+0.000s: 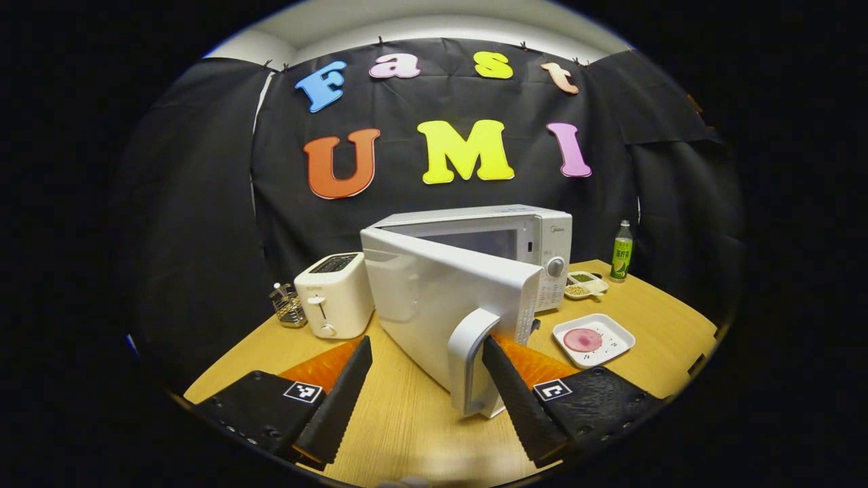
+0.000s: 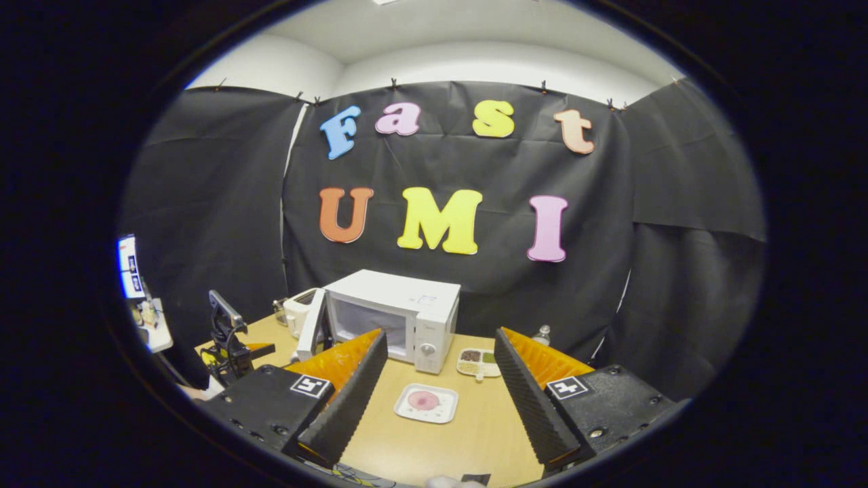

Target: Open the microwave oven with the left hand, put the food in, and close the microwave oven.

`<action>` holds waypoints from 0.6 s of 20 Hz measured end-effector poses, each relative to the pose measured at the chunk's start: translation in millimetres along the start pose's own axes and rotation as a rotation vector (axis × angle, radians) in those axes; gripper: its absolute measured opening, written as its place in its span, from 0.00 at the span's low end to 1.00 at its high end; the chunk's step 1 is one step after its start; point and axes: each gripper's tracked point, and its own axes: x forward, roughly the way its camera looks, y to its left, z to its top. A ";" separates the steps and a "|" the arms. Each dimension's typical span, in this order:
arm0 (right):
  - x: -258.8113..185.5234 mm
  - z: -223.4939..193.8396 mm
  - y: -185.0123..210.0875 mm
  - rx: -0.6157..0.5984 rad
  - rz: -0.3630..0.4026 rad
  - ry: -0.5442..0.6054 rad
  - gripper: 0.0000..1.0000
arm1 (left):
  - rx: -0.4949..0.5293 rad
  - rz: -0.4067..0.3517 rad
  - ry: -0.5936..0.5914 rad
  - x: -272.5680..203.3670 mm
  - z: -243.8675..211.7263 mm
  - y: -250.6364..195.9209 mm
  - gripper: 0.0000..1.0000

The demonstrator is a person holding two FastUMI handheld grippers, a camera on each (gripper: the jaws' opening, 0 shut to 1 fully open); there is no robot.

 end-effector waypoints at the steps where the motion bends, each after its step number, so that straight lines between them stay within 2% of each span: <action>1: 0.2 -3.0 1.1 0.003 0.002 0.006 1.00 | -0.015 0.014 0.006 -4.1 -3.0 9.3 0.97; 4: -0.7 -8.0 4.9 0.004 0.010 0.016 1.00 | -0.030 0.069 0.027 -19.4 -11.0 43.0 0.97; 6: -0.1 -11.7 1.3 0.002 0.005 0.025 0.96 | -0.033 0.121 0.038 -28.8 -17.7 70.4 0.97; 8: 1.9 -16.8 2.4 0.012 0.009 0.037 0.96 | -0.031 0.192 0.044 -39.6 -20.8 100.1 0.97; 11: 8.3 -27.3 6.6 0.016 0.024 0.055 1.00 | -0.064 0.247 0.046 -56.0 -23.3 126.1 0.97; 12: 10.8 -29.7 8.4 0.021 0.033 0.056 0.96 | -0.065 0.261 0.051 -62.0 -26.5 131.5 0.97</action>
